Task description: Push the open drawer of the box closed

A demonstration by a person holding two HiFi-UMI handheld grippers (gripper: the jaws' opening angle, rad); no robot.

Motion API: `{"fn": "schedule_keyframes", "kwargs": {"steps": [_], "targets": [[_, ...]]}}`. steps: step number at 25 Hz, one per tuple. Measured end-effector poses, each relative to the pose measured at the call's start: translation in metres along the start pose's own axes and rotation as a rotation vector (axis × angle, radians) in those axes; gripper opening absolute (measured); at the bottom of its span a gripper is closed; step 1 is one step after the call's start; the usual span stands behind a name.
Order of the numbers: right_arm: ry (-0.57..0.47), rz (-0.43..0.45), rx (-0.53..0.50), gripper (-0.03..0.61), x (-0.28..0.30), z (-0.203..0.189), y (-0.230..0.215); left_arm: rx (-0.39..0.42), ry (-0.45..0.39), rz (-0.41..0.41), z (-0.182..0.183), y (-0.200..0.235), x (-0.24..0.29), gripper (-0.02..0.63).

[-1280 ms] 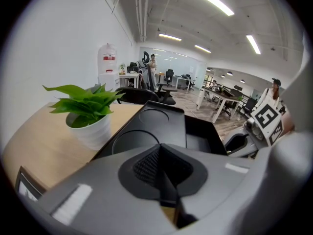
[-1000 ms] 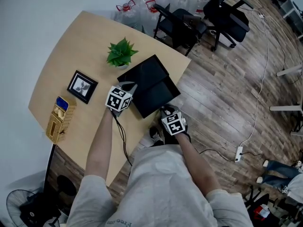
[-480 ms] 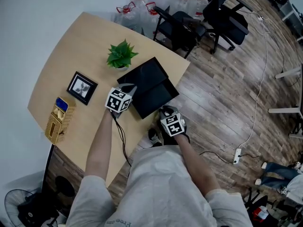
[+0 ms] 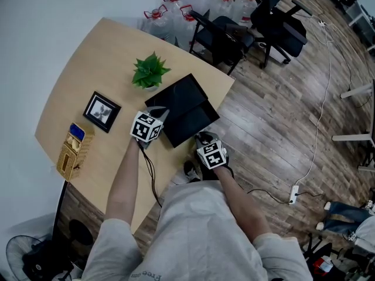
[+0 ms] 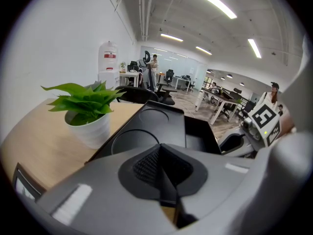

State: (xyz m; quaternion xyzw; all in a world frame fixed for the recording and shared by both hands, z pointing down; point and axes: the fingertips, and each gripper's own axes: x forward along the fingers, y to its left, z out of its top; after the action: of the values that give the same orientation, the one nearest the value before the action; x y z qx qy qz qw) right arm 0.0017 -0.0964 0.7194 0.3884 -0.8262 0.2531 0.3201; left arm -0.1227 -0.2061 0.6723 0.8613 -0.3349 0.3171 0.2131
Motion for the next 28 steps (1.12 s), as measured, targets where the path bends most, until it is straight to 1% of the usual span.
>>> {"fn": "schedule_keyframes", "kwargs": {"steps": [5,10,28], "targets": [[-0.002,0.005,-0.003,0.072,0.003,0.004,0.0,-0.003,0.0,-0.004,0.0,-0.001,0.0,0.052],[-0.005,0.013,-0.005,0.072,0.006,0.005,-0.001,0.024,0.015,-0.002,0.0,-0.002,0.001,0.052],[0.008,0.035,-0.03,0.071,0.013,0.018,0.0,0.008,0.003,-0.001,0.0,-0.002,0.0,0.052]]}}
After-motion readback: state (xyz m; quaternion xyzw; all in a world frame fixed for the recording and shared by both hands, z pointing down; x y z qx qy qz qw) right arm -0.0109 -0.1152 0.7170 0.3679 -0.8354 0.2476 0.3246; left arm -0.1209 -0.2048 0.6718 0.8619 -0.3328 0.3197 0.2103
